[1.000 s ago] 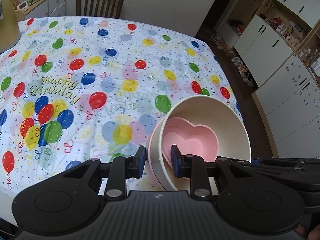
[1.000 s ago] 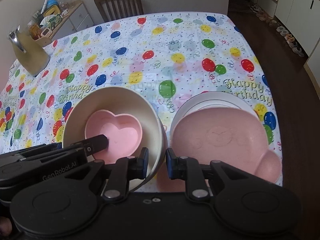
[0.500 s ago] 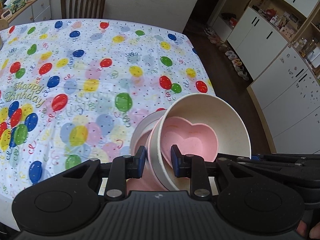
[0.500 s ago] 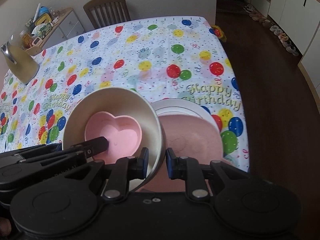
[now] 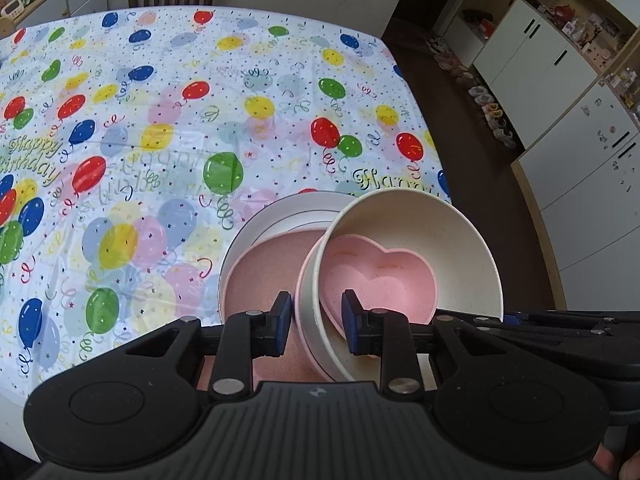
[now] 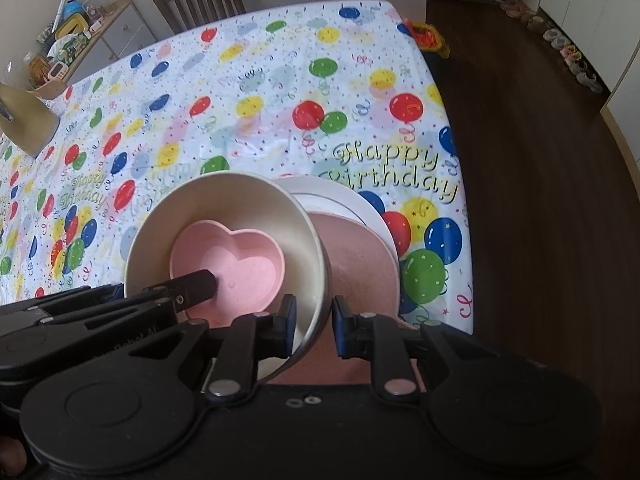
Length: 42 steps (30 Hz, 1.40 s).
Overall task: Organize plates and bowls
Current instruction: 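Lift the nested bowl stack and carry it over the pink mouse plate, then lower the bowl stack onto the pink mouse plate and open both grippers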
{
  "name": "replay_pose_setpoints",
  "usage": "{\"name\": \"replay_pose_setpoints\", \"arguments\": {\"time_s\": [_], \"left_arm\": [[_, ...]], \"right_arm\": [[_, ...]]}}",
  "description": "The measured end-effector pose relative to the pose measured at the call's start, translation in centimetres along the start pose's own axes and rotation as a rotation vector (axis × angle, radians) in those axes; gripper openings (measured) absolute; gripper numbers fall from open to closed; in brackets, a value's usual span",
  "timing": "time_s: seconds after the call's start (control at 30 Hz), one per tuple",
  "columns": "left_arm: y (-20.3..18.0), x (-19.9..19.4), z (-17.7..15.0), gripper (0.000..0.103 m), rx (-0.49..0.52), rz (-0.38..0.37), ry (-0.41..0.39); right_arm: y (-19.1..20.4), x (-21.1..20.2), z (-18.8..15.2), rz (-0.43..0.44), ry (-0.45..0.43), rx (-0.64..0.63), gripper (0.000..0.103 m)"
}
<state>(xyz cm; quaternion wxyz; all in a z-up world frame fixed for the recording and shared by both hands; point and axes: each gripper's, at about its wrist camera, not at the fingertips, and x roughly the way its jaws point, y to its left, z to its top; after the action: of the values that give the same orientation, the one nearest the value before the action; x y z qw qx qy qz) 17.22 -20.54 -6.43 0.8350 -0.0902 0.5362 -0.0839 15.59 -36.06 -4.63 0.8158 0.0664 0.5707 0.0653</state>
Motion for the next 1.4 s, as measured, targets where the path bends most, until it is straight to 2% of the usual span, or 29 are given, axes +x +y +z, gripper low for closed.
{"name": "replay_pose_setpoints", "arguments": {"time_s": [0.63, 1.17, 1.33, 1.4], "left_arm": [[-0.2, 3.5, 0.4, 0.026, -0.023, 0.047, 0.071], [-0.1, 3.7, 0.6, 0.026, -0.028, 0.055, 0.061], [0.1, 3.0, 0.6, 0.032, -0.043, 0.061, 0.033], [0.1, 2.5, 0.4, 0.044, -0.043, 0.058, 0.018]], "right_arm": [[-1.3, 4.0, 1.1, 0.012, 0.087, -0.02, 0.018], [-1.8, 4.5, 1.8, 0.038, 0.109, 0.005, 0.02], [-2.1, 3.5, 2.0, 0.045, 0.083, -0.01, 0.022], [-2.3, 3.1, 2.1, 0.049, 0.075, -0.011, 0.023]]}}
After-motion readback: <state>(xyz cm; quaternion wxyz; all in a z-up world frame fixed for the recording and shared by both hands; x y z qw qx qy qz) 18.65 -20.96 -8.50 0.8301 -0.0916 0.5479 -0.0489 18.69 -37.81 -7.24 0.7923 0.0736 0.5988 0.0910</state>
